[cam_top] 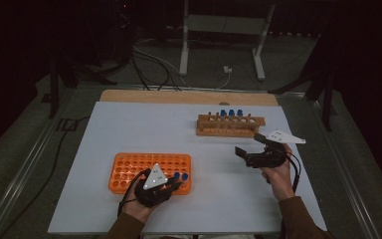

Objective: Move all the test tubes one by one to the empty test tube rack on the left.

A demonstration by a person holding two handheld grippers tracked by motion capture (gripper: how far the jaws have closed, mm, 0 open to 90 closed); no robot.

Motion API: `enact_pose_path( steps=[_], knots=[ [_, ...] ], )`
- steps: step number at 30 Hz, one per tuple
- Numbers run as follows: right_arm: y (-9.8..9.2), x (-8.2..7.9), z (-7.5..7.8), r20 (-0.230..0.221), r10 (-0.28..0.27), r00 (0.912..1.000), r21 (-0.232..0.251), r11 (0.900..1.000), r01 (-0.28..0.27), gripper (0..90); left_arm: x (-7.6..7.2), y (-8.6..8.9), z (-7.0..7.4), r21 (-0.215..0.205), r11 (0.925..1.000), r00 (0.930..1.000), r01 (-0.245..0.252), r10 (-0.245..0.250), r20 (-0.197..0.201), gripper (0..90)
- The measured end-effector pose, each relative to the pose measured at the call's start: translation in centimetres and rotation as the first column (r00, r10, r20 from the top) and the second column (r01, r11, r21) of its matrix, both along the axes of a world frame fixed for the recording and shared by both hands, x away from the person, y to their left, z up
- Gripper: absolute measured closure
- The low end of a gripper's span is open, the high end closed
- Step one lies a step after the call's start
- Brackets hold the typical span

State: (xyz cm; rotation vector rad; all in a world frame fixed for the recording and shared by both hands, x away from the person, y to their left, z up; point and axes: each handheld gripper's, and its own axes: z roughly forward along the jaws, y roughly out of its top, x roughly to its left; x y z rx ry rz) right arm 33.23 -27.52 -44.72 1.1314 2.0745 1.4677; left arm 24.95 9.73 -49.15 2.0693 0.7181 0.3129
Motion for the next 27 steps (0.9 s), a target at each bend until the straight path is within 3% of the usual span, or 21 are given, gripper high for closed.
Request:
enact_pose_path(
  steps=[8, 13, 22, 27],
  knots=[
    [-0.1, 0.0, 0.0, 0.000, 0.001, 1.0000, 0.005, 1.000, -0.001, 0.0, 0.0, 0.1, 0.1, -0.010, 0.9995, 0.9995, 0.029, -0.029, -0.012, 67.3],
    [0.0, 0.0, -0.1, -0.002, 0.003, 1.0000, 0.005, 1.000, -0.003, 0.0, 0.1, 0.9, 0.6, -0.058, 0.9977, 0.9993, 0.034, -0.035, -0.010, 59.0],
    [-0.1, 0.0, -0.1, -0.002, 0.003, 1.0000, 0.012, 1.000, -0.003, 0.0, -0.2, 2.2, 1.7, -0.124, 0.9916, 0.9982, 0.037, -0.030, 0.052, 50.1],
    [-0.1, 0.0, -0.1, 0.001, 0.002, 1.0000, 0.013, 1.000, -0.002, 0.0, -0.3, 3.1, 2.3, -0.171, 0.9849, 0.9961, 0.029, -0.015, 0.087, 38.0]
  ],
)
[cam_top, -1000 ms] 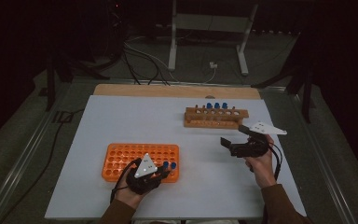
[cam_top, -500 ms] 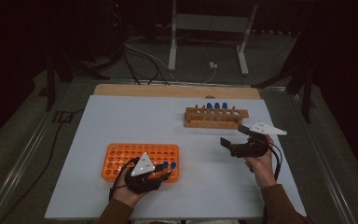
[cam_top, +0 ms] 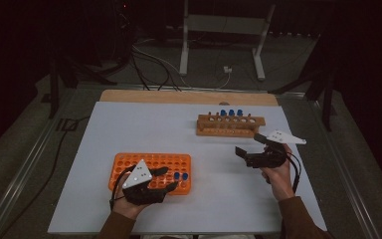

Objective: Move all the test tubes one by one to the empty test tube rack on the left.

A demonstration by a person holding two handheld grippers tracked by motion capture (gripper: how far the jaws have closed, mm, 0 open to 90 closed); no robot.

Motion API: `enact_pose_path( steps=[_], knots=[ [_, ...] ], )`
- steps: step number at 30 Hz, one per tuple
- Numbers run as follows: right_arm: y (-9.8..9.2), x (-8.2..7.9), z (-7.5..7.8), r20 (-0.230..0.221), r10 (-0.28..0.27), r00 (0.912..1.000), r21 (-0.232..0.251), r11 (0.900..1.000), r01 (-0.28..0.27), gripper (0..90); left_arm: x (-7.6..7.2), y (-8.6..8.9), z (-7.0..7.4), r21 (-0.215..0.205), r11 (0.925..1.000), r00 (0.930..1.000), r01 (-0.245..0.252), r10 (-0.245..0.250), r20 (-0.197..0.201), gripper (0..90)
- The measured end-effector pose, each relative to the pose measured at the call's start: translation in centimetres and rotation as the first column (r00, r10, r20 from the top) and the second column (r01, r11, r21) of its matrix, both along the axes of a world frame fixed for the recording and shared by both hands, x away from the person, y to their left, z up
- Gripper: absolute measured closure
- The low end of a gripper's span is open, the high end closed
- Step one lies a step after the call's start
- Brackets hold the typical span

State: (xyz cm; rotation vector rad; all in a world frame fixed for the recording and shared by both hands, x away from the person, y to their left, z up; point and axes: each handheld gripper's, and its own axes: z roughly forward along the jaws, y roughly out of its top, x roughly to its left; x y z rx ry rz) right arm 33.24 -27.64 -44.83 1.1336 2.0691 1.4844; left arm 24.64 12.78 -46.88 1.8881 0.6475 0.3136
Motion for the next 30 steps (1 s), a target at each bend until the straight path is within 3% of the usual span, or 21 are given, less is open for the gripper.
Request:
enact_pose_path(
  steps=[4, 6, 12, 19, 26, 28, 30],
  knots=[
    [-0.1, 0.0, 0.1, 0.000, -0.003, 1.0000, 0.002, 1.000, 0.003, 0.0, 0.1, 0.7, 0.4, -0.009, 0.9968, 0.9967, -0.080, 0.080, 0.012, 19.9],
    [-0.2, 0.1, 0.1, 0.004, -0.006, 1.0000, 0.003, 1.000, 0.006, 0.0, 0.4, 1.2, 0.5, -0.021, 0.9935, 0.9937, -0.112, 0.112, 0.005, 16.3],
    [-0.4, 0.3, 0.5, 0.014, -0.017, 0.9998, 0.004, 1.000, 0.017, 0.0, 1.5, 2.1, 0.8, -0.022, 0.9755, 0.9757, -0.219, 0.219, -0.007, 2.9],
    [-0.6, 0.9, 1.1, 0.022, -0.030, 0.9993, -0.003, 1.000, 0.030, 0.0, 2.7, 3.5, 1.5, -0.020, 0.9443, 0.9444, -0.328, 0.328, -0.021, 0.6],
    [-0.5, 2.1, 1.9, 0.034, -0.034, 0.9989, -0.003, 0.999, 0.034, 0.0, 3.9, 4.2, 2.1, -0.073, 0.9268, 0.9295, -0.368, 0.369, -0.009, 0.7],
    [-0.4, 2.5, 2.0, 0.036, -0.037, 0.9987, -0.009, 0.999, 0.038, 0.0, 4.0, 4.4, 2.0, -0.088, 0.9262, 0.9300, -0.367, 0.368, -0.007, 0.7],
    [-0.3, 2.9, 2.1, 0.034, -0.041, 0.9986, -0.011, 0.999, 0.042, 0.0, 3.8, 4.5, 1.9, -0.090, 0.9222, 0.9255, -0.376, 0.379, 0.013, 0.8]
  ],
)
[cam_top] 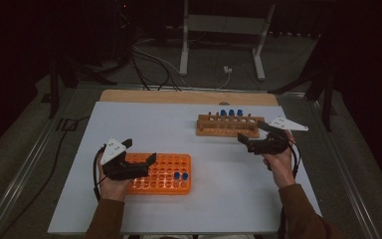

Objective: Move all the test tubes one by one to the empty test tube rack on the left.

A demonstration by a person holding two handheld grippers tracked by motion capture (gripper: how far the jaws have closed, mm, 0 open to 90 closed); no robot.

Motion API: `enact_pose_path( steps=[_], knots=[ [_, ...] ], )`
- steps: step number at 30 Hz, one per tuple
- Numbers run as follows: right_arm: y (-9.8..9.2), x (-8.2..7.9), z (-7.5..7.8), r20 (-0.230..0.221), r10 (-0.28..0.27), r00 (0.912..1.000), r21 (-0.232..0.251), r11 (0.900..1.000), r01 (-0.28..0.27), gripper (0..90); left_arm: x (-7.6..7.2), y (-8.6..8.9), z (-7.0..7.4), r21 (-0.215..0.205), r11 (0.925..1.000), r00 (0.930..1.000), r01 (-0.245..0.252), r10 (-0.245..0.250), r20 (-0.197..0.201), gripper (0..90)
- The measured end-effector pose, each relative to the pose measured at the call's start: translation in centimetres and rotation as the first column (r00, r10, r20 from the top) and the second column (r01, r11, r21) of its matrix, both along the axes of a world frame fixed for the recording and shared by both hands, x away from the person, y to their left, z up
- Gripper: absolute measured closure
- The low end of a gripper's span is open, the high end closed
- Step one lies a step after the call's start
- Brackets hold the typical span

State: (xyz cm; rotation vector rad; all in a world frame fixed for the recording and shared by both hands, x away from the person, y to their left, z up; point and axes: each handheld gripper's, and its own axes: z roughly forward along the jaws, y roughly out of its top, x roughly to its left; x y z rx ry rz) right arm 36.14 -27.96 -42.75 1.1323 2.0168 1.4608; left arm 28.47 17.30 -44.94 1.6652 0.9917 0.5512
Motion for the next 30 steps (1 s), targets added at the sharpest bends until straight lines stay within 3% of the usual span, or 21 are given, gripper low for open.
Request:
enact_pose_path(
  steps=[7, 13, 21, 26, 30],
  knots=[
    [-0.1, 1.4, 0.1, 0.003, -0.023, 0.9997, 0.012, 1.000, 0.023, 0.2, 0.0, 0.4, -0.4, -0.014, 0.9997, 0.9997, -0.022, 0.022, -0.014, 1.2],
    [0.1, 2.9, 0.3, -0.005, -0.045, 0.9990, 0.000, 0.999, 0.045, 0.2, 0.1, 0.3, -0.9, 0.008, 0.9993, 0.9987, -0.036, 0.036, -0.035, 0.7],
    [0.7, 5.2, 0.1, -0.033, -0.078, 0.9964, -0.038, 0.996, 0.077, 6.6, 0.2, 0.2, -1.2, 0.021, 0.9989, 0.9978, -0.043, 0.044, -0.050, 0.7],
    [0.8, 6.4, -1.0, -0.061, -0.107, 0.9923, -0.049, 0.993, 0.104, 15.9, 0.2, 0.3, -1.2, 0.013, 0.9986, 0.9972, -0.051, 0.052, -0.054, 0.7],
    [0.9, 7.2, -2.0, -0.082, -0.133, 0.9877, -0.069, 0.989, 0.127, 34.6, 0.3, 0.2, -1.2, 0.012, 0.9987, 0.9972, -0.049, 0.050, -0.055, 0.7]
  ],
)
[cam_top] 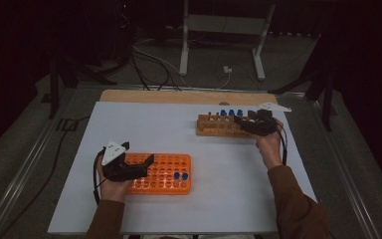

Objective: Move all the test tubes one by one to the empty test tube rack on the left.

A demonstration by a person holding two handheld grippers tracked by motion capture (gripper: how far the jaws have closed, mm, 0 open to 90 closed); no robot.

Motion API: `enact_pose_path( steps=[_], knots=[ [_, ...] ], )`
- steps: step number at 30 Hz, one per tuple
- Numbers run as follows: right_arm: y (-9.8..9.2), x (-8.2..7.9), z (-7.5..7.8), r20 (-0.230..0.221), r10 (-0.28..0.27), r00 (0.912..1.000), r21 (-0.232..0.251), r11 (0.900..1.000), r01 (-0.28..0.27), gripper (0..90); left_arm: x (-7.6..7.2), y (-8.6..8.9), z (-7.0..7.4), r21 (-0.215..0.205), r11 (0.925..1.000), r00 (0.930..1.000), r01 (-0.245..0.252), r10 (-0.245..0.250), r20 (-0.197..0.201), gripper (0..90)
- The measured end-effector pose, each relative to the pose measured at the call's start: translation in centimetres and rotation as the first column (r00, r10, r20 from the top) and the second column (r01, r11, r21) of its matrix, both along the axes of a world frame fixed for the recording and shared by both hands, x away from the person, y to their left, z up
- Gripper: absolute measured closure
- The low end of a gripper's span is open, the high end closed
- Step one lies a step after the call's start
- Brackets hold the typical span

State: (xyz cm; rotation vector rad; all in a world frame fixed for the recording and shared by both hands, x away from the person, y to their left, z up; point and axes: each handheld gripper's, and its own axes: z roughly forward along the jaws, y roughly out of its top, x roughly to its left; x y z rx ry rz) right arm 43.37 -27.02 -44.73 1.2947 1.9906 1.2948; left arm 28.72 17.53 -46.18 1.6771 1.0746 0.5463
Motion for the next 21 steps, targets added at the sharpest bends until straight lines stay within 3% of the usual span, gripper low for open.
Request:
enact_pose_path(
  steps=[2, 5, 11, 21],
  knots=[
    [0.0, 0.2, -0.3, -0.002, -0.004, 1.0000, -0.002, 1.000, 0.004, 46.4, 0.0, 0.0, 0.0, 0.001, 1.0000, 1.0000, 0.000, 0.000, -0.001, 0.7],
    [0.2, 0.6, -0.7, 0.008, -0.013, 0.9999, -0.020, 1.000, 0.013, 55.5, 0.0, -0.1, -0.1, 0.002, 1.0000, 1.0000, 0.002, -0.002, -0.005, 0.7],
    [0.9, 1.2, -1.5, 0.012, -0.022, 0.9997, -0.082, 0.996, 0.022, 62.4, 0.0, -0.1, -0.1, 0.000, 1.0000, 1.0000, 0.004, -0.004, -0.008, 0.7],
    [2.1, 1.3, -1.9, 0.040, -0.022, 0.9990, -0.118, 0.993, 0.027, 76.0, 0.1, -0.2, -0.2, -0.010, 0.9999, 0.9999, 0.007, -0.007, -0.013, 0.7]
  ],
)
